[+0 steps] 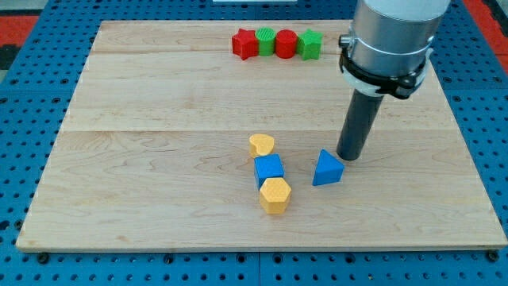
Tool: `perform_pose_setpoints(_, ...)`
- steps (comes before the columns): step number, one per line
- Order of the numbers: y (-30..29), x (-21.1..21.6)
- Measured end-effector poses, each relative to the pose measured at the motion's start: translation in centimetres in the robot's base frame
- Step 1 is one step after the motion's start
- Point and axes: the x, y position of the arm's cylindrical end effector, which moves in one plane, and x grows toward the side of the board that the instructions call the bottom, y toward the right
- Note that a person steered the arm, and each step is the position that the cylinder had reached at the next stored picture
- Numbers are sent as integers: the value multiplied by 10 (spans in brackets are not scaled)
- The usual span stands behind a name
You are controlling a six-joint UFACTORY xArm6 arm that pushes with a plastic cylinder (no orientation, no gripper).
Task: Push the triangle to the bottom right side of the blue cube
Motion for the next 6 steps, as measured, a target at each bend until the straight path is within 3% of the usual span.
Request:
perform_pose_setpoints(2, -44, 21)
perform_pose_setpoints(3, -22, 12)
perform_pose_setpoints(5, 140, -50)
perform_pose_setpoints(6, 165, -128)
